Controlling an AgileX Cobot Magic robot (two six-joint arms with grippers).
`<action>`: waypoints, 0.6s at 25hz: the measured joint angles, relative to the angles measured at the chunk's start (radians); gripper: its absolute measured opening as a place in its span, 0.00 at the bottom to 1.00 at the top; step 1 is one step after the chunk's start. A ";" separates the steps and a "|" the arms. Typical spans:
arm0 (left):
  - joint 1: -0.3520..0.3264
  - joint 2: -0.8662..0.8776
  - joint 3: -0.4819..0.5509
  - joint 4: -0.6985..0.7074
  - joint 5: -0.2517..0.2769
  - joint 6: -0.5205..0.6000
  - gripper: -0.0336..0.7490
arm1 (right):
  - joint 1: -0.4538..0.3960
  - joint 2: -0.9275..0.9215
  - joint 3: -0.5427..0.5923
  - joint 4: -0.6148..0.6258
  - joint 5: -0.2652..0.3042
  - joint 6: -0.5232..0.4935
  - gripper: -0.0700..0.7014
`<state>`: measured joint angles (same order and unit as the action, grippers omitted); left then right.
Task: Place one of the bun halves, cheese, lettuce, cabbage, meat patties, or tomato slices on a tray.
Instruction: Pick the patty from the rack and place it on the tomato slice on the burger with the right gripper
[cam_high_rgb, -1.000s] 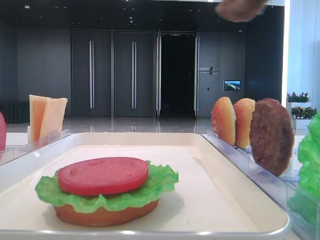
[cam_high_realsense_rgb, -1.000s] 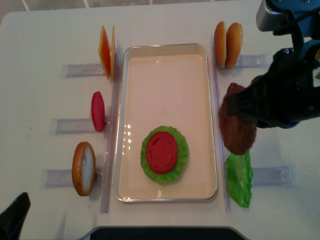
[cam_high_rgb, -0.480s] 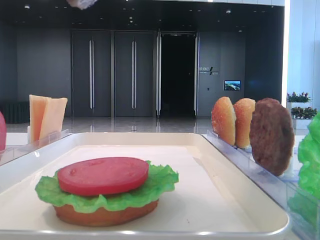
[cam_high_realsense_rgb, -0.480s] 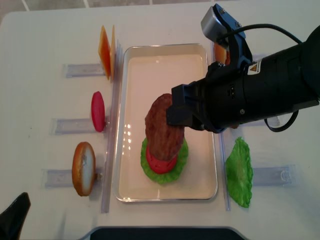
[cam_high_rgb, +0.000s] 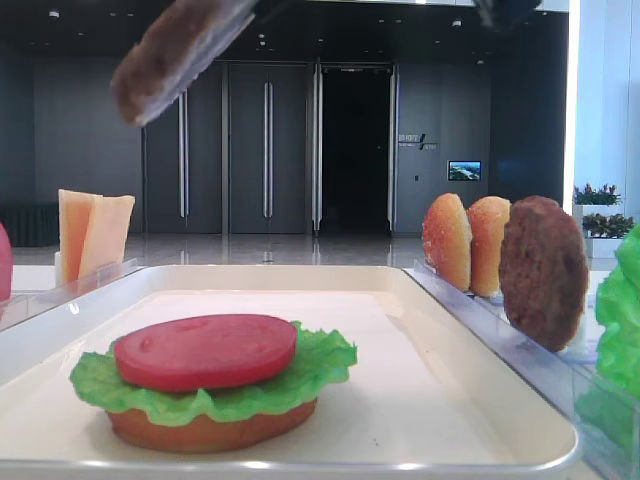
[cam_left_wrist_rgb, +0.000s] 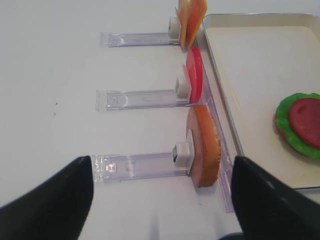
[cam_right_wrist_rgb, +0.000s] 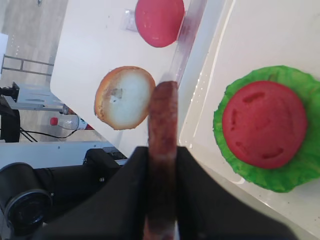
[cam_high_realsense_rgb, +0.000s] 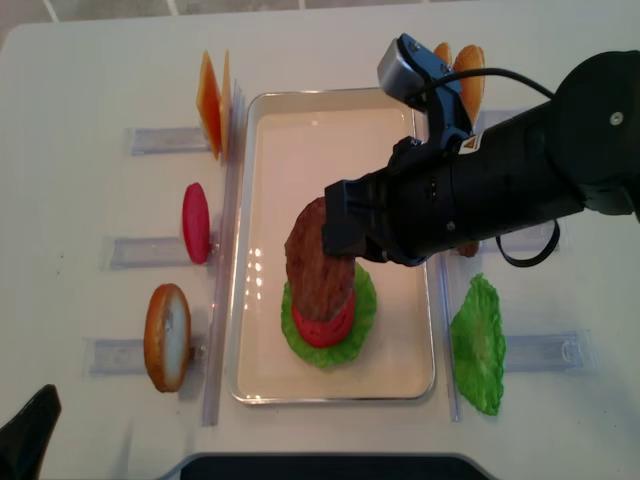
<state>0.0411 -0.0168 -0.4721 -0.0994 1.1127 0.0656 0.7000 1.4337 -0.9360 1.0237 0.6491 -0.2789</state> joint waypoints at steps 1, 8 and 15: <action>0.000 0.000 0.000 0.000 0.000 0.000 0.89 | 0.000 0.015 0.000 0.017 0.000 -0.022 0.27; 0.000 0.000 0.000 0.000 0.000 0.000 0.89 | -0.031 0.138 0.000 0.137 0.005 -0.188 0.27; 0.000 0.000 0.000 0.000 0.000 0.000 0.89 | -0.042 0.208 0.000 0.244 0.044 -0.307 0.27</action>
<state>0.0411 -0.0168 -0.4721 -0.0994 1.1127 0.0656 0.6576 1.6419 -0.9360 1.2674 0.6927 -0.5855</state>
